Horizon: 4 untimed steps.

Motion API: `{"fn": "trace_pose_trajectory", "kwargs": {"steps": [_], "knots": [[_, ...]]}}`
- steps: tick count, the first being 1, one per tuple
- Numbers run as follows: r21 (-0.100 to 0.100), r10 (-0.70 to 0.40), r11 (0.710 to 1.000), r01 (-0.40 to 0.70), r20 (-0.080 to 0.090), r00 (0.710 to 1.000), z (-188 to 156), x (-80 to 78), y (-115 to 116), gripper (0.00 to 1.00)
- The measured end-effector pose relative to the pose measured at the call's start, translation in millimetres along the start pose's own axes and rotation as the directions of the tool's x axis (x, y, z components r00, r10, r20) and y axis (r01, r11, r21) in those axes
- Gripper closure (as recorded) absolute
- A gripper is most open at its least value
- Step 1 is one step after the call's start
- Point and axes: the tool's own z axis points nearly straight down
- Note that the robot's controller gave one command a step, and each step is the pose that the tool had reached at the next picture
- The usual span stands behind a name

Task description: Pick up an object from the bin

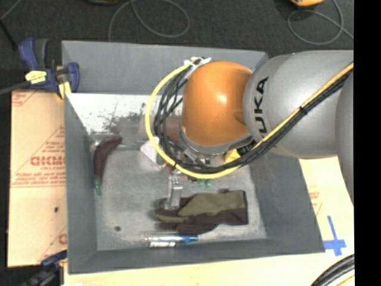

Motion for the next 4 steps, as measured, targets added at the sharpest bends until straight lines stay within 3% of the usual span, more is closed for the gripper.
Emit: {"fn": "trace_pose_trajectory", "kwargs": {"steps": [1, 2, 3, 4], "knots": [[-0.001, -0.073, 0.997, 0.073, 0.004, 0.997, 32, 0.0, -20, 0.00], [0.000, -0.105, 0.994, 0.105, 0.005, 0.994, 96, 2.4, -45, 0.00], [0.002, -0.448, 0.894, 0.448, 0.008, 0.894, 120, -1.5, -54, 1.00], [0.001, -0.447, 0.895, 0.447, 0.008, 0.895, 120, -1.5, -53, 1.00]]}}
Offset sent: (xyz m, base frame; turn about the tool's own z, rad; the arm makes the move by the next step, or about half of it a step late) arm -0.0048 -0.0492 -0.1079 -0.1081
